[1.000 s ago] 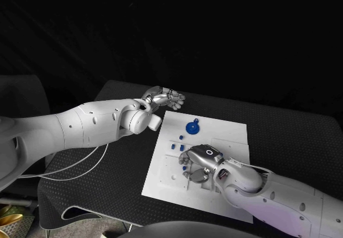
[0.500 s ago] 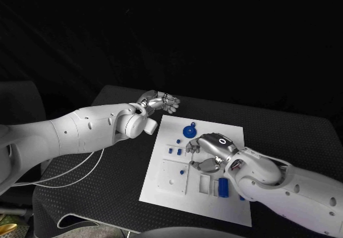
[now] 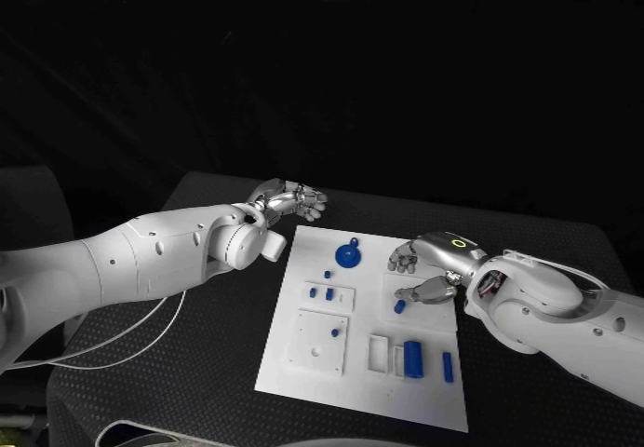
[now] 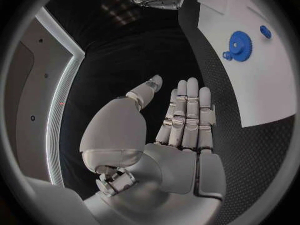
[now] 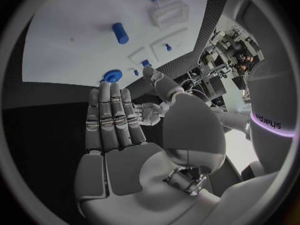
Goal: Assemble the parts on the task board
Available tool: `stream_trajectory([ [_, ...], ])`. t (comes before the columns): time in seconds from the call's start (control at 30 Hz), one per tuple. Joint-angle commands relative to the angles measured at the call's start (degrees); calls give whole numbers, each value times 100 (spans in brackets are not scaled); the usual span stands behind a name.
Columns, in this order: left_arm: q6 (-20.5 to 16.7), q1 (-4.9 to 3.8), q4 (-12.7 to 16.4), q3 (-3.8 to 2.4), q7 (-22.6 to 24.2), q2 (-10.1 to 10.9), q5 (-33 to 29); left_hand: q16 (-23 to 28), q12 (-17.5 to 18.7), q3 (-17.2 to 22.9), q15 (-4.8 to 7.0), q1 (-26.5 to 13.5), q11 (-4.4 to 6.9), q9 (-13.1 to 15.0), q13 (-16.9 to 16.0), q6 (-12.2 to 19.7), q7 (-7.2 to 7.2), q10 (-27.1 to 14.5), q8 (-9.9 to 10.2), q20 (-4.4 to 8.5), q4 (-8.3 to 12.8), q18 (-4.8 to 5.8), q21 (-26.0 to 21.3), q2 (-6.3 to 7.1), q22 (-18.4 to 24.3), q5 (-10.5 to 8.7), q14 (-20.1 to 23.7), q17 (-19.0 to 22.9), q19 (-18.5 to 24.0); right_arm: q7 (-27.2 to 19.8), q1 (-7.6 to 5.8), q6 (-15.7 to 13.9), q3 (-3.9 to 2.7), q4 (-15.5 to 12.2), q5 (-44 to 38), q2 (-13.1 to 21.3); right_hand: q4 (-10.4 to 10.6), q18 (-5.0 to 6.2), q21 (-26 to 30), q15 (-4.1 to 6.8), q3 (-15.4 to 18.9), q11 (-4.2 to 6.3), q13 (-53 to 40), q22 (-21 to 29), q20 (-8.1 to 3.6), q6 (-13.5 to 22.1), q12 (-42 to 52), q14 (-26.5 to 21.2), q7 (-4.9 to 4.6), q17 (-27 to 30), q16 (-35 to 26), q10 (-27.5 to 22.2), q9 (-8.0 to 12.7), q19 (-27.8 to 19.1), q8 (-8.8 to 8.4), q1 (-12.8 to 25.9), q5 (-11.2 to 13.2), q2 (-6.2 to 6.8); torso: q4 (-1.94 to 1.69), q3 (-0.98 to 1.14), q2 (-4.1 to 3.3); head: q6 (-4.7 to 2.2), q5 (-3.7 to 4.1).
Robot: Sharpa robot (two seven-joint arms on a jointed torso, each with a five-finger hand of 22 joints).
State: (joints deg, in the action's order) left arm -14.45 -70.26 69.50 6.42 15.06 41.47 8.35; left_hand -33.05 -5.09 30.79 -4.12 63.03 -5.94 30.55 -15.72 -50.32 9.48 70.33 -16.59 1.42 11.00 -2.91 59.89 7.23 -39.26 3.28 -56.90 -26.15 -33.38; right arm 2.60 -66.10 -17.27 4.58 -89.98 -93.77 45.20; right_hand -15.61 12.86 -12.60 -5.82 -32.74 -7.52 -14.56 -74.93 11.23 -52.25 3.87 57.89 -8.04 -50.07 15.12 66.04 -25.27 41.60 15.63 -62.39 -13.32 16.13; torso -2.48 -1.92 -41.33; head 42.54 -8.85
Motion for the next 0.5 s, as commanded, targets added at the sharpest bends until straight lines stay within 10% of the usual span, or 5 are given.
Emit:
stream_trajectory([
  [0.03,79,-8,1,-4,68,-17,-25,33,17,8,-38,18,14,-2,8,22,-3,-13,-1,-21,30,-39,-19,33,-8,9,14,-7,25,129,2,665,30,132,-216,-24,24,-77,43,-46,124,-90,151,-135,8,82,-21,-108,35,-12,-55,-283,27,-100,-20,81,21,18,1,9,-5,-11,22],
  [0.5,83,-7,-20,-3,68,-6,-25,40,16,6,-39,16,14,-2,9,24,-2,-13,-2,-22,28,-39,-20,32,-10,8,14,-16,25,134,124,810,205,409,-332,-163,78,-79,49,-50,235,-124,337,-136,3,166,21,-134,58,-39,-67,-420,46,-125,-9,97,86,6,-15,-6,-8,-1,57],
])
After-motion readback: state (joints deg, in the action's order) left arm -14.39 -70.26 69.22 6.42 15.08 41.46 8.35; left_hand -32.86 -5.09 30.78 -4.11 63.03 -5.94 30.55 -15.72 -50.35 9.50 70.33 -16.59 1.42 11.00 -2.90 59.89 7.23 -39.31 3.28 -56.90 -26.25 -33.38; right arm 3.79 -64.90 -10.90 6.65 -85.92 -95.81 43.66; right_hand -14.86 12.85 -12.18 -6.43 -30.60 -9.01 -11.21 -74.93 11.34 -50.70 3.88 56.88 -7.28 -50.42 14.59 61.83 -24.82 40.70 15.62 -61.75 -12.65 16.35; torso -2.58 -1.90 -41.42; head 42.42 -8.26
